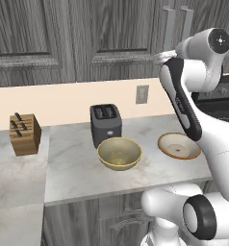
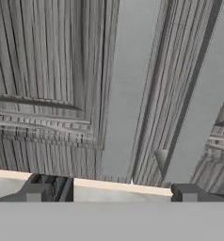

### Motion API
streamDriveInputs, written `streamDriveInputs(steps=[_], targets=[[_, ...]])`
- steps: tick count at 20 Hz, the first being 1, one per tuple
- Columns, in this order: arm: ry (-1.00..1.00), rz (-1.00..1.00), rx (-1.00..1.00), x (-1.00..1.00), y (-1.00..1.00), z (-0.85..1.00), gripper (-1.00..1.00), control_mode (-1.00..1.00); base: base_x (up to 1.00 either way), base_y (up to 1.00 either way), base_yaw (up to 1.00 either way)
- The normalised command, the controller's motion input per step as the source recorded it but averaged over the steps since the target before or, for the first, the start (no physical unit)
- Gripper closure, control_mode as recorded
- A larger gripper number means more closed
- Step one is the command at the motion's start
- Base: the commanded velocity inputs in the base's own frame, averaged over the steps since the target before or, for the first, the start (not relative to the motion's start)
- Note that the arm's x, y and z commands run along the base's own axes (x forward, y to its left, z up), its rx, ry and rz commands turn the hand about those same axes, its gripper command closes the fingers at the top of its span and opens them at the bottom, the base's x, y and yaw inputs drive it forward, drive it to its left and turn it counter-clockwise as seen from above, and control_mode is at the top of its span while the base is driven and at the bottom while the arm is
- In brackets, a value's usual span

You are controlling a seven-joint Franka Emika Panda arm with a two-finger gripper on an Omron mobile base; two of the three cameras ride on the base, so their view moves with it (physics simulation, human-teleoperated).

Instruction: Open the cabinet. Pick the bowls from the counter and place them in the cabinet. Then close the cabinet.

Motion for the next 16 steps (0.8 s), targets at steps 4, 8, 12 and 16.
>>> streamDriveInputs(steps=[4, 8, 12, 16], targets=[[-0.08, 0.0, -0.02, 0.4, 0.0, 0.0, -1.0, -1.0, 0.0, 0.0, 0.0], [-0.06, 0.0, 0.0, 0.43, 0.0, 0.0, -1.0, -1.0, 0.0, 0.0, 0.0], [-0.06, 0.0, 0.0, 0.48, 0.0, 0.0, -1.0, -1.0, 0.0, 0.0, 0.0], [-0.03, 0.0, 0.0, 0.56, -0.06, 0.0, -1.0, -1.0, 0.0, 0.0, 0.0]])
